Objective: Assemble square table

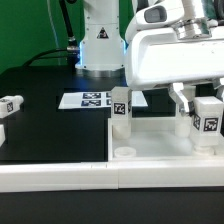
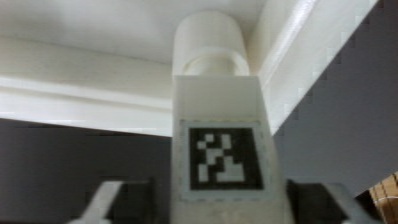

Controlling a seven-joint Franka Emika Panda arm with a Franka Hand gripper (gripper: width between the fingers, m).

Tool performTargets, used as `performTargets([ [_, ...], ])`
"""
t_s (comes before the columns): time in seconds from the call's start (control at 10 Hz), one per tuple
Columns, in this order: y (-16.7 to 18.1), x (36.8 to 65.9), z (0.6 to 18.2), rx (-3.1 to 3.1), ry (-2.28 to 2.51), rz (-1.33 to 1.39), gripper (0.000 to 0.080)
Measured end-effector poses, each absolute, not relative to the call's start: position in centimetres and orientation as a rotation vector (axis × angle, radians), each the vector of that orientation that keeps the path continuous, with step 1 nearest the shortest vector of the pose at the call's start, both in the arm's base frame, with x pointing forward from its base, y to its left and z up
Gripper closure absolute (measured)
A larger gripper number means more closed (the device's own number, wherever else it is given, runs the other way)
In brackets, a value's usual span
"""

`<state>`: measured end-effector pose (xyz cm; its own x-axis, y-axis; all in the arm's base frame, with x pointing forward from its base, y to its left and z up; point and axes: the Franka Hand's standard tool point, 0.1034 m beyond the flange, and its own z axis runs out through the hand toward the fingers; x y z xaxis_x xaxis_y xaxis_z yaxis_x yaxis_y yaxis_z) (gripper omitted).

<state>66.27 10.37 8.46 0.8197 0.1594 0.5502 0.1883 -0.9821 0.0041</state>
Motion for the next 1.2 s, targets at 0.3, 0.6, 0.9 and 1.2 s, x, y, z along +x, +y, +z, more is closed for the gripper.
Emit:
performTargets([
  [0.3,10.4,66.3,8.5,-2.948,-0.282,-0.885,0.0162],
  [0.6,10.4,66.3,8.5,-2.948,-0.282,-0.885,0.0150],
  [0.9,10.6,66.2,8.3,-2.955,-0.256,-0.836,0.0150],
  [1.2,10.5,67.0,9.5,-2.979,-0.221,-0.665,0.0150],
])
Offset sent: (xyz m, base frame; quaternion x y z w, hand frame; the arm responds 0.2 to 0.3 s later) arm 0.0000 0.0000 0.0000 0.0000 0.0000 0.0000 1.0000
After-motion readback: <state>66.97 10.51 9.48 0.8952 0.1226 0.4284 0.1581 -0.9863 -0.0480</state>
